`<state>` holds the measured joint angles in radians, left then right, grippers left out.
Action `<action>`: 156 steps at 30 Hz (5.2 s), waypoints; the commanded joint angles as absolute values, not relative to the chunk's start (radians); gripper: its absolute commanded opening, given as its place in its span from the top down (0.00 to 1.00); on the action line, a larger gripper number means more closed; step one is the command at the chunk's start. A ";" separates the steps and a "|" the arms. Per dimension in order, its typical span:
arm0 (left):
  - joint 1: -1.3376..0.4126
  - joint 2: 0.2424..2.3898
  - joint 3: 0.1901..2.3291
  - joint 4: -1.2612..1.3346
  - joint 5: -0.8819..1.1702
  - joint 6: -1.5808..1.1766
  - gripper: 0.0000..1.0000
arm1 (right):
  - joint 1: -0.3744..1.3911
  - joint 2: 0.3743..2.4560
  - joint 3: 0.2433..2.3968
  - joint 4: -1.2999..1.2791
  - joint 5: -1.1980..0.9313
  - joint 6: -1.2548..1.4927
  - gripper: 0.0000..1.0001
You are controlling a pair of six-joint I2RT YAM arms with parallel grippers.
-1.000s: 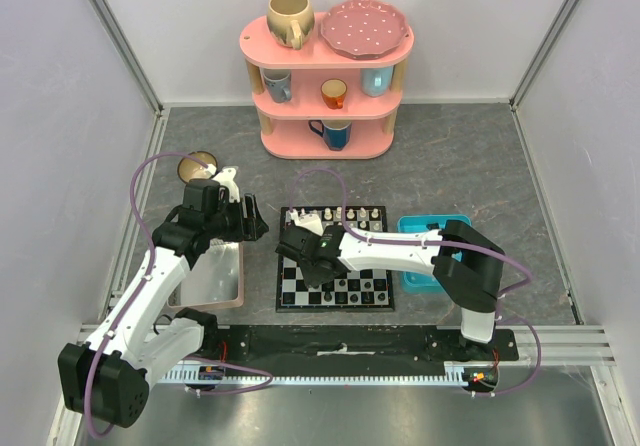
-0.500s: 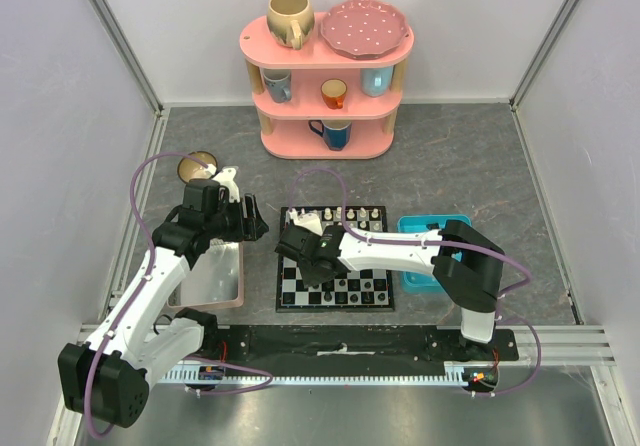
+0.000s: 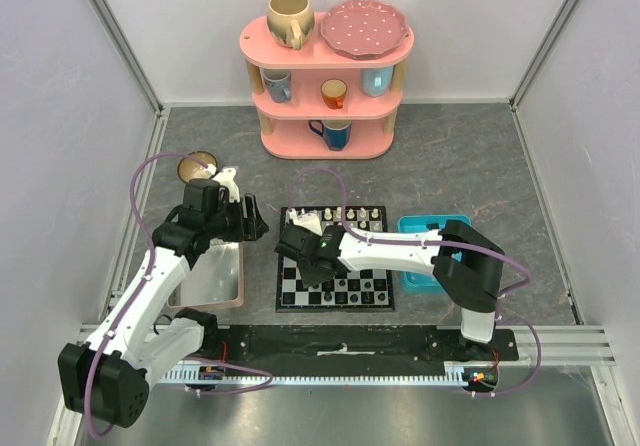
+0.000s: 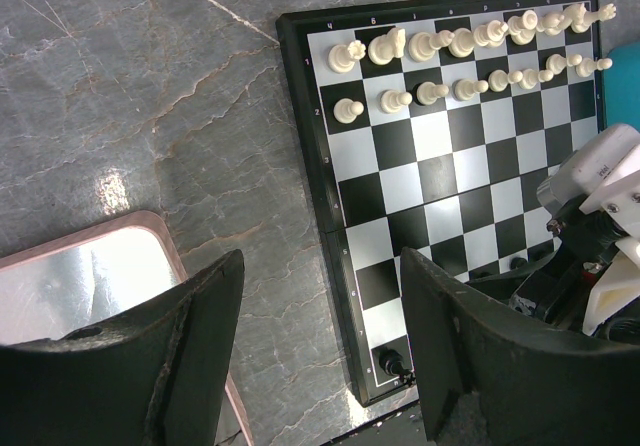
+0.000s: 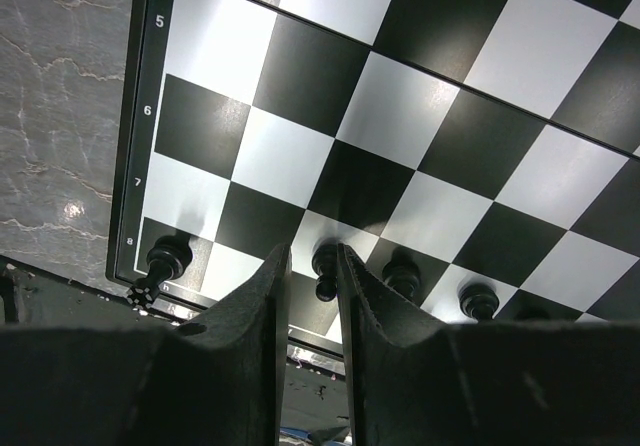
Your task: Set up the chess pieces on the board
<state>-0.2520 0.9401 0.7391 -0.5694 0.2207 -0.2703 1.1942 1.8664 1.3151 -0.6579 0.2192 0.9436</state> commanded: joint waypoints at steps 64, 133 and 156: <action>-0.308 0.775 0.767 -0.598 0.147 -0.262 0.33 | 0.072 1.394 0.825 -0.534 0.252 0.584 0.64; -0.334 0.742 0.733 -0.587 0.097 -0.285 0.30 | 1.031 1.517 1.265 -0.700 0.331 0.834 0.94; -0.333 0.799 0.759 -0.618 0.049 -0.301 0.26 | 1.253 1.864 1.399 -0.606 0.290 0.943 0.94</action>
<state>-0.3325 0.8005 0.7326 -0.6277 0.0551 -0.2821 1.2434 1.8469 1.3769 -0.6247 0.2810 0.9039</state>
